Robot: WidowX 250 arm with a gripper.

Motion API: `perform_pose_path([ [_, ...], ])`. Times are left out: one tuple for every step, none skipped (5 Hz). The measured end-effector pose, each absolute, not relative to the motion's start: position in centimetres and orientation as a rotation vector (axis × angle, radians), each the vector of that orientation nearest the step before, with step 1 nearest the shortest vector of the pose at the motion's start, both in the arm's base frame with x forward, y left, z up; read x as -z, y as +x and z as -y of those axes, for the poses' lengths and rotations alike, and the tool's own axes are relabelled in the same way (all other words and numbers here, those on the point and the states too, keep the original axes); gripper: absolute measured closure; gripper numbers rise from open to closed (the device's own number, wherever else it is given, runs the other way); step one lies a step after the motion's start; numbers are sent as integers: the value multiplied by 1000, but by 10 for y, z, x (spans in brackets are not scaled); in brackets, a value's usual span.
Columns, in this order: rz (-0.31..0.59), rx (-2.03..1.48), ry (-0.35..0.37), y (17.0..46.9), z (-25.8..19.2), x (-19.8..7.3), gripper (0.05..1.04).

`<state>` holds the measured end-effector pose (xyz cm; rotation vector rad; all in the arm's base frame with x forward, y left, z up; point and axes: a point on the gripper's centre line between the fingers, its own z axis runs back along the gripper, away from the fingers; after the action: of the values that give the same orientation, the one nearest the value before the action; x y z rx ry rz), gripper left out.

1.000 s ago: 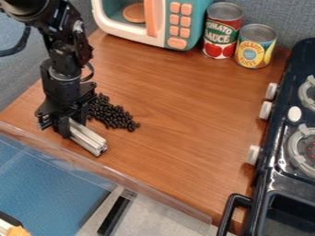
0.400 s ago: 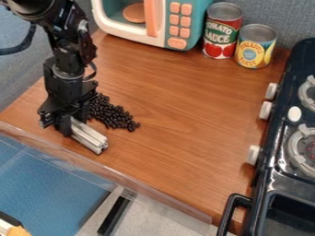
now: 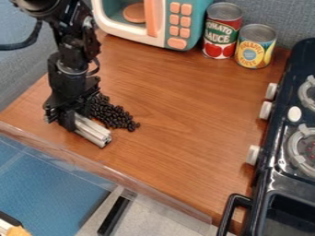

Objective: Sweep into pile

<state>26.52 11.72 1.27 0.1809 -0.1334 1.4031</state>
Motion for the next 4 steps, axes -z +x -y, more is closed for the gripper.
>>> perform_pose_path([
  [136,-1412,181,271,-117,-12,710],
  [141,-1425,178,275,-115,-11,710],
  [152,-1435,175,284,-114,-12,710],
  [153,-1444,176,290,-113,-12,710],
])
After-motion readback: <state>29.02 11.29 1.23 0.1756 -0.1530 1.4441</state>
